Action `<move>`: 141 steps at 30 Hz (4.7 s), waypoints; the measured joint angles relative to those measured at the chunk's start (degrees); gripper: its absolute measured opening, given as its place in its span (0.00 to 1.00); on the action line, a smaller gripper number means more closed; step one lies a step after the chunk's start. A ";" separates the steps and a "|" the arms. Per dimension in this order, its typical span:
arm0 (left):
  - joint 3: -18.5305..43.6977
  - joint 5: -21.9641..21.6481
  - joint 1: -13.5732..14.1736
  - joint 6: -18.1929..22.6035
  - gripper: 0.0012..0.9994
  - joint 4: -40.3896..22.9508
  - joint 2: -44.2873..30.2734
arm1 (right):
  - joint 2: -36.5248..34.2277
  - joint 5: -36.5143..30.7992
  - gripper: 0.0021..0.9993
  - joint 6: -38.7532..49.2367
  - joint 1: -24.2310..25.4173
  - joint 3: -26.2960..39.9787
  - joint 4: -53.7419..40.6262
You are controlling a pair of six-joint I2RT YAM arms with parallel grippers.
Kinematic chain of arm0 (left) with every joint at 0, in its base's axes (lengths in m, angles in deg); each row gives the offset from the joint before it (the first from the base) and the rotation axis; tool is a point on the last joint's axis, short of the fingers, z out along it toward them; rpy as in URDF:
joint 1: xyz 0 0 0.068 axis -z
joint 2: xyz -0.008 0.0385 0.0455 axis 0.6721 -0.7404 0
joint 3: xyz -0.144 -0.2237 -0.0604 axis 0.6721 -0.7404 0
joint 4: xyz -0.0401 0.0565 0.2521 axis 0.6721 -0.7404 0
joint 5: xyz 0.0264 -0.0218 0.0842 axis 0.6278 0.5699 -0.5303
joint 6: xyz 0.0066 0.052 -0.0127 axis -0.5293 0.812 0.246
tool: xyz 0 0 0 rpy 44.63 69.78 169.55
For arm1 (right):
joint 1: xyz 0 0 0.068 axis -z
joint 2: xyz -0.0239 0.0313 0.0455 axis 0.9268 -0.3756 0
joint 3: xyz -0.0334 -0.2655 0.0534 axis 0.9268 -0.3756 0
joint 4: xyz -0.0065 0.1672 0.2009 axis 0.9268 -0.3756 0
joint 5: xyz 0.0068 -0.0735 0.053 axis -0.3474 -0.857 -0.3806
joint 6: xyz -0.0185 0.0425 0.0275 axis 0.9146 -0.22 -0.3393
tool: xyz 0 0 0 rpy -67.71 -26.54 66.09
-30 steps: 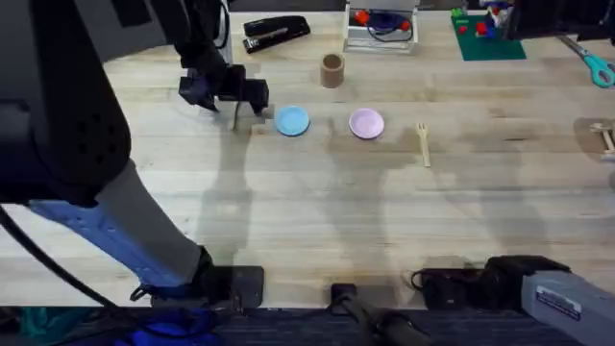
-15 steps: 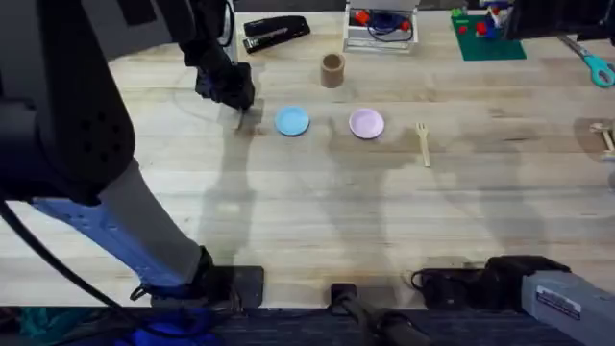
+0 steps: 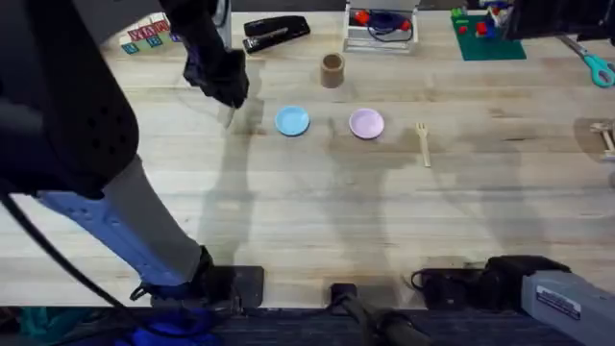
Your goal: Pick up a utensil and set it on the pink plate, then put the other utensil in the container.
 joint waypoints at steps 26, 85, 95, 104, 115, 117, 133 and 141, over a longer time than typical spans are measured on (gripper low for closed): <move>0.94 -0.11 18.68 -5.56 0.04 0.68 10.37 | 0.00 -0.01 1.00 0.00 0.00 0.00 0.00; -14.13 1.39 18.80 -7.17 0.44 15.61 6.35 | 0.00 -0.02 1.00 0.00 0.00 0.00 -0.02; -8.16 1.61 18.80 -7.37 0.81 10.20 6.35 | 0.00 0.00 1.00 0.00 0.00 0.00 -0.02; 3.24 1.61 18.80 -7.52 0.99 1.14 6.35 | 0.00 0.00 1.00 0.00 0.00 0.00 -0.02; 13.94 -0.21 18.80 -7.52 0.99 -5.14 6.37 | 0.00 -0.01 1.00 0.00 0.01 0.00 -0.01; 13.92 -0.62 18.78 -7.52 0.99 -7.32 6.35 | 0.00 -0.02 1.00 0.00 0.00 0.00 -0.02; 13.85 -1.66 17.97 -3.49 0.99 -11.41 7.91 | 0.00 0.00 1.00 0.00 0.00 0.00 -0.73; 6.96 -1.62 17.97 -1.04 0.99 -6.80 20.99 | 0.00 0.00 1.00 0.00 0.00 0.00 -1.53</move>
